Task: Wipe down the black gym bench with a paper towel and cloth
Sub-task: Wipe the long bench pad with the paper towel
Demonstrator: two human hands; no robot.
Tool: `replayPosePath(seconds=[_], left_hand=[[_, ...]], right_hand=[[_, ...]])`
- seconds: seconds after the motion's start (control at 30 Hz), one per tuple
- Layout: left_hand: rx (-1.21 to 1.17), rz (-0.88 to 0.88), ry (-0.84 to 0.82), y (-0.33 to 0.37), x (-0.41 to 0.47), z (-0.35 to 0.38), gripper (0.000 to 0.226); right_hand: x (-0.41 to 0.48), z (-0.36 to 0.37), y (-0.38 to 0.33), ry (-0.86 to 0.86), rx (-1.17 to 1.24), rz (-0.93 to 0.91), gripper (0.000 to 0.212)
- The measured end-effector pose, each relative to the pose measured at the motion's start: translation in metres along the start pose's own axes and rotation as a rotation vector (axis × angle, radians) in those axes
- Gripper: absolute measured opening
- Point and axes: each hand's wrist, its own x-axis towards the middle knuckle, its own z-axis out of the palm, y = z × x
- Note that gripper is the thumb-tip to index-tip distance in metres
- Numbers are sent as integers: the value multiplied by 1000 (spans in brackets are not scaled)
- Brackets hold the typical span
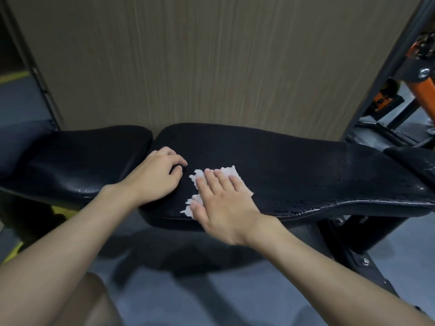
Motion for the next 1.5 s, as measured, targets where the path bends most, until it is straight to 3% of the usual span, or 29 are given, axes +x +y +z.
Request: replayPosePath(seconds=[0.2,0.37,0.47,0.63,0.83,0.9,1.0,1.07,1.2,1.37,1.5], left_hand=[[-222,-123,81,-4,-2,-9,30],[-320,-183,101,-2,-1,-10,30],[-191,-157,76,-6,4,-8,32],[74,-140,-69,-15,26,-7,39],[176,-158,-162,-23,59,-11,55],[161,-195,-216,-27,69,-17,59],[67,-322,-339,-33,82,-28,85],[60,-382,-396,-34,88,-33,101],[136,-401,-492,-34,98,-32,110],[165,-467,-627,-30,123,-35,126],[195,-508,-679,-29,139,-33,137]], right_hand=[[43,-1,-38,-63,71,-89,74],[85,-2,-27,-109,167,-96,72],[93,-5,-3,-117,164,-35,67],[98,-9,29,-157,157,98,67],[100,0,33,-130,125,26,63],[113,-1,39,-139,114,35,67],[141,0,49,-135,108,77,81],[153,-1,54,-154,116,109,77],[155,-11,57,-223,196,169,66],[177,-10,63,-270,126,181,76],[220,-7,84,-272,107,161,67]])
